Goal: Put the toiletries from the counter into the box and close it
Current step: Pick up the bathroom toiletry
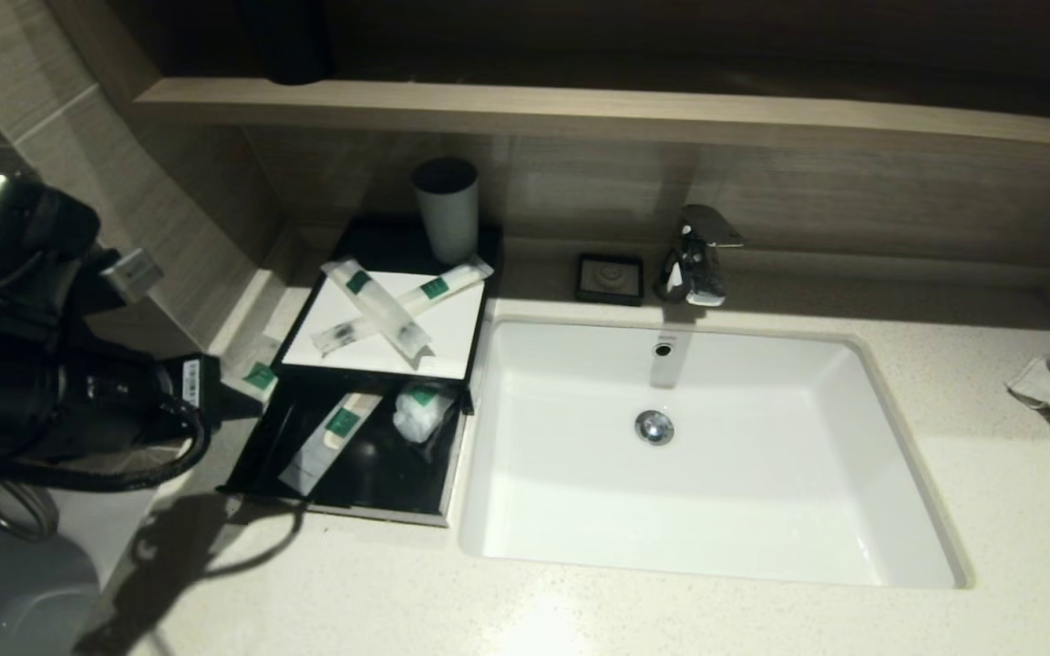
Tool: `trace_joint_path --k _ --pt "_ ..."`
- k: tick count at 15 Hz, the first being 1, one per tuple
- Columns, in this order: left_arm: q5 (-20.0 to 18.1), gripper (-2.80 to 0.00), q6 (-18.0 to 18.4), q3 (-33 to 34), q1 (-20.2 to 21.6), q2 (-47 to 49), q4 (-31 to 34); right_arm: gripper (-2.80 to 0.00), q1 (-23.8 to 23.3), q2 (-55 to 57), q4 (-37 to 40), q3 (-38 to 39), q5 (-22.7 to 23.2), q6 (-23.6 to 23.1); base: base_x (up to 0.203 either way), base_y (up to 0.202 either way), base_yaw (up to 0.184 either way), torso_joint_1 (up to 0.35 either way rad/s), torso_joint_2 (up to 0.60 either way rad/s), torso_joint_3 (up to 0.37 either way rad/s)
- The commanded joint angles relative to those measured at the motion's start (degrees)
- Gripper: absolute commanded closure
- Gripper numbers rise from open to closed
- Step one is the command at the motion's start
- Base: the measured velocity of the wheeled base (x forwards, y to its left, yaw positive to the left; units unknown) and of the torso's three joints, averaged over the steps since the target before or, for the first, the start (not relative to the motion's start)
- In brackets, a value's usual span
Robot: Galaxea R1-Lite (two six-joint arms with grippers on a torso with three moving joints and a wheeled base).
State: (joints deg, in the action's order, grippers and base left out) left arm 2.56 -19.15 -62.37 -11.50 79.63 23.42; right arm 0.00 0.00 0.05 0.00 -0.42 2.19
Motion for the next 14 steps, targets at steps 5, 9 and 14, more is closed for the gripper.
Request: trace_joint_path --k 5,9,14 --pt "-0.12 0.00 1.45 9.31 6.50 3.43 -19.16 0.00 0.00 0.08 0.01 0.00 -0.02 0.00 0.000 0.000 0.000 0.000 0.00 0.000" --pt "-0.54 0.00 3.66 11.31 7.98 4.59 -24.30 0.00 0.00 0.09 0.01 0.00 -0.02 0.00 0.000 0.000 0.000 0.000 0.00 0.000" --pt "-1.55 0.00 8.74 12.42 9.24 6.23 -27.90 0.00 0.00 0.02 0.04 0.00 -0.02 0.00 0.000 0.000 0.000 0.000 0.00 0.000"
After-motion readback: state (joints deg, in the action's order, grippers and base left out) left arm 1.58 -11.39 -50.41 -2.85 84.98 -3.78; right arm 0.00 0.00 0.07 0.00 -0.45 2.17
